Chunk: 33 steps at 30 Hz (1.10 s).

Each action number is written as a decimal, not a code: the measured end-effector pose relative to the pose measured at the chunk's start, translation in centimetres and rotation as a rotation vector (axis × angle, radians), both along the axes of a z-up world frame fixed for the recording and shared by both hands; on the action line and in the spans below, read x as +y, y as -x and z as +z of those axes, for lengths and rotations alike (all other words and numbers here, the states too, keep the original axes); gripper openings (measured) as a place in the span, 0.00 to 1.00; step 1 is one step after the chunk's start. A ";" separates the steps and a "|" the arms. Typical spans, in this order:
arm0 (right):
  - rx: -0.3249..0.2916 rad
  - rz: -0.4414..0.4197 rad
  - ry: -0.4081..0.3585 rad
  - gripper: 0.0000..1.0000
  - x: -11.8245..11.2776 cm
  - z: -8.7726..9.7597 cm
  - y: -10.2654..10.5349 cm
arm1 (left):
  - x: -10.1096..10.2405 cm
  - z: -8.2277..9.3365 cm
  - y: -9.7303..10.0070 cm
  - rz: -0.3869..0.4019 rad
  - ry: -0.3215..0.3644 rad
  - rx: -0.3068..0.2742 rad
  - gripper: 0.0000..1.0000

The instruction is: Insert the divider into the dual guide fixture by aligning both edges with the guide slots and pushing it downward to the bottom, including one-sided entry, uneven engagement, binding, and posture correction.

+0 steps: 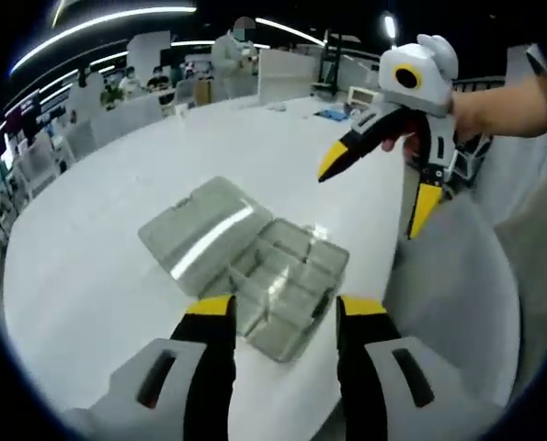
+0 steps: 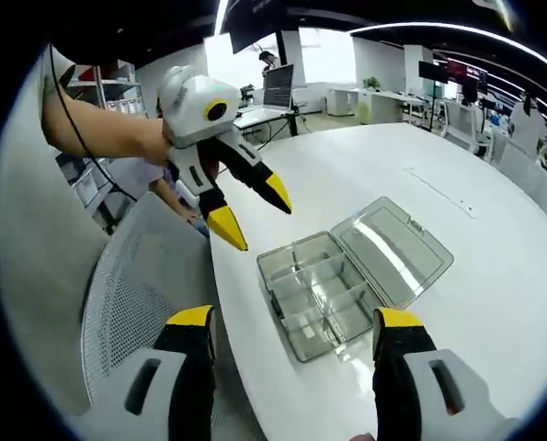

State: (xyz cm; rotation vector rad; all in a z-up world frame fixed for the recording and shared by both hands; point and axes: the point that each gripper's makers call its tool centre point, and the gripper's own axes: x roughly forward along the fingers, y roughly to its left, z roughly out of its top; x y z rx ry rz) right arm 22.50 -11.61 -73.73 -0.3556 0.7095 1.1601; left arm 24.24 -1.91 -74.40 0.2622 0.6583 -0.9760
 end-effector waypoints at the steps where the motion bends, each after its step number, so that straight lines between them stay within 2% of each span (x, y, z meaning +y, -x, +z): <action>1: 0.000 0.001 0.002 0.67 -0.1 0.0 0.0 | 0.0 0.0 0.1 0.001 0.003 -0.004 0.44; 4: -0.002 0.007 0.012 0.67 -0.4 -0.2 -0.1 | -0.2 0.2 0.4 0.002 0.015 -0.022 0.46; 13: 0.003 0.010 0.027 0.66 -1.2 -0.7 -0.5 | -0.3 0.2 1.2 0.027 0.057 -0.020 0.48; 33: 0.040 -0.021 0.050 0.65 -3.3 -3.0 -1.2 | -0.1 0.1 1.7 0.047 0.080 -0.017 0.49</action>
